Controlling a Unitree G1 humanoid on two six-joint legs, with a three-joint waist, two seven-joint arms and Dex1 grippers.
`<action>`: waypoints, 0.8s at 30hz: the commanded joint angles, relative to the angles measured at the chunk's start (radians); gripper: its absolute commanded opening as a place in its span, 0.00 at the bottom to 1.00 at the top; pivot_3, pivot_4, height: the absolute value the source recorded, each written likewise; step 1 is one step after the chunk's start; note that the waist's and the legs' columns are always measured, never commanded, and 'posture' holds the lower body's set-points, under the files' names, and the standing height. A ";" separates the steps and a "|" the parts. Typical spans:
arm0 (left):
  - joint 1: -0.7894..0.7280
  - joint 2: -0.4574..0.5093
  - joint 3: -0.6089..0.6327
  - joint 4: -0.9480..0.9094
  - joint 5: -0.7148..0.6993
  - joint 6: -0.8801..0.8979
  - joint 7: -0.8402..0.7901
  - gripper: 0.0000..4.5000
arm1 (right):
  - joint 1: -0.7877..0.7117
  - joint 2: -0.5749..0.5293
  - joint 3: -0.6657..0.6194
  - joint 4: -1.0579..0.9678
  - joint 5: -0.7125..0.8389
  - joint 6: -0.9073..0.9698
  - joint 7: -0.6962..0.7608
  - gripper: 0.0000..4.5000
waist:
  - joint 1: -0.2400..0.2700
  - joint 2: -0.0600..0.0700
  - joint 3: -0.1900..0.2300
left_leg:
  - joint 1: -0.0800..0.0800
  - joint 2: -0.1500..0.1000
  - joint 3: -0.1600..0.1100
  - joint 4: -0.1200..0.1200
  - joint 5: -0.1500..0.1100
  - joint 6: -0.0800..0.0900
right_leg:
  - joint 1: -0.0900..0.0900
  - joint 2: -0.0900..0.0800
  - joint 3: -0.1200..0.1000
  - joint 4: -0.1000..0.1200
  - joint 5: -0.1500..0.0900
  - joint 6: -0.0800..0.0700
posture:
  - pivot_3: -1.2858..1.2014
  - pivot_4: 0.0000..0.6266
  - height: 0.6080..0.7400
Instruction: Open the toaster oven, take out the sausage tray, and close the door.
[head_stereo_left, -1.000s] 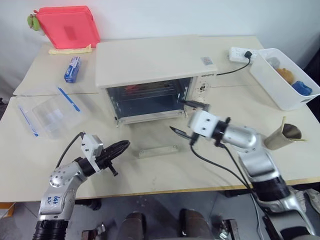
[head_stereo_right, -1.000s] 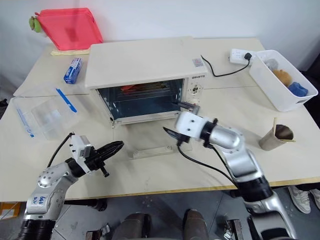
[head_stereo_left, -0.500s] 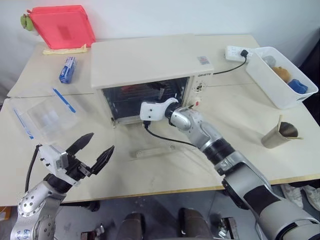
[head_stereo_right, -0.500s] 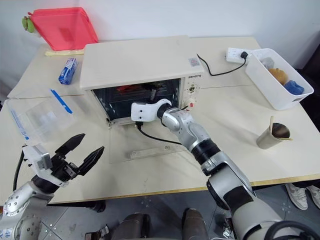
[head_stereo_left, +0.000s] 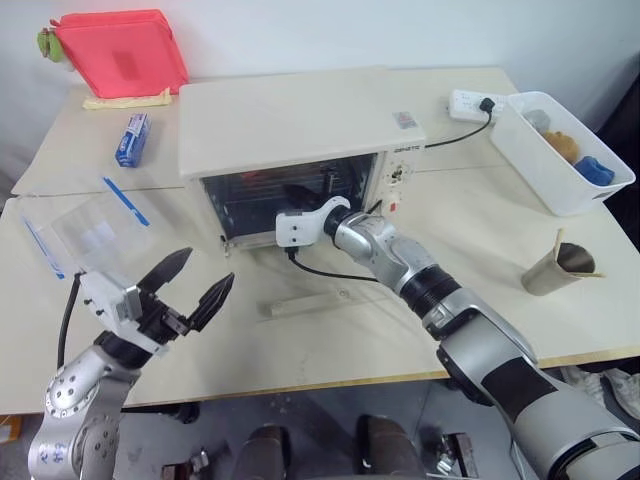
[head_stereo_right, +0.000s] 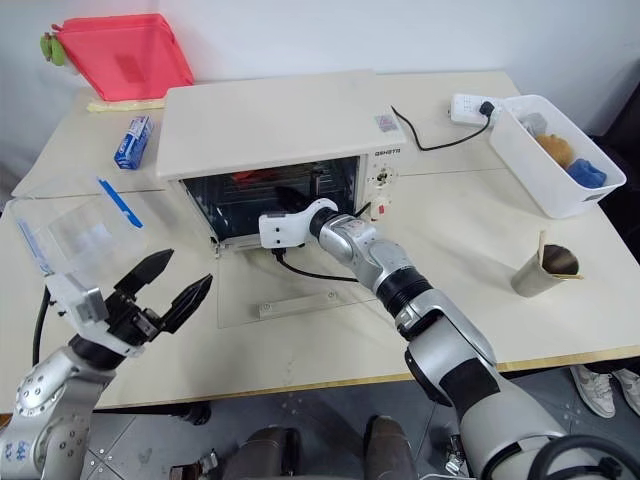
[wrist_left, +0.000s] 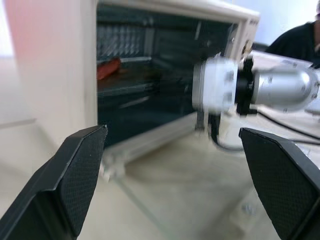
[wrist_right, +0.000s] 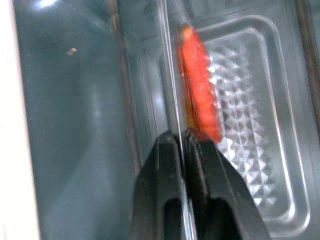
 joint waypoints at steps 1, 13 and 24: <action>-0.054 0.018 -0.014 0.034 -0.009 0.008 -0.018 1.00 | -0.002 0.002 -0.026 -0.070 0.013 0.003 -0.030 0.01 | 0.000 0.000 0.000 | 0.000 0.000 0.002 0.000 0.000 0.000 | -0.002 0.000 0.000 0.001 0.000 0.000 | 0.52 0.24 1.00; -0.315 0.038 -0.045 0.251 0.020 -0.011 -0.075 1.00 | 0.057 -0.035 -0.034 -0.233 0.028 0.003 0.075 0.01 | -0.006 0.000 0.000 | -0.003 0.000 0.003 0.000 0.000 0.000 | -0.005 0.000 -0.001 0.002 0.000 0.000 | 0.52 0.24 1.00; -0.365 0.053 -0.028 0.336 0.022 -0.010 -0.089 1.00 | 0.263 -0.151 -0.062 -0.545 0.040 0.039 0.249 0.01 | -0.009 0.000 0.000 | -0.003 0.000 0.003 0.002 0.000 0.000 | -0.005 0.000 -0.001 0.003 0.000 0.000 | 0.52 0.24 1.00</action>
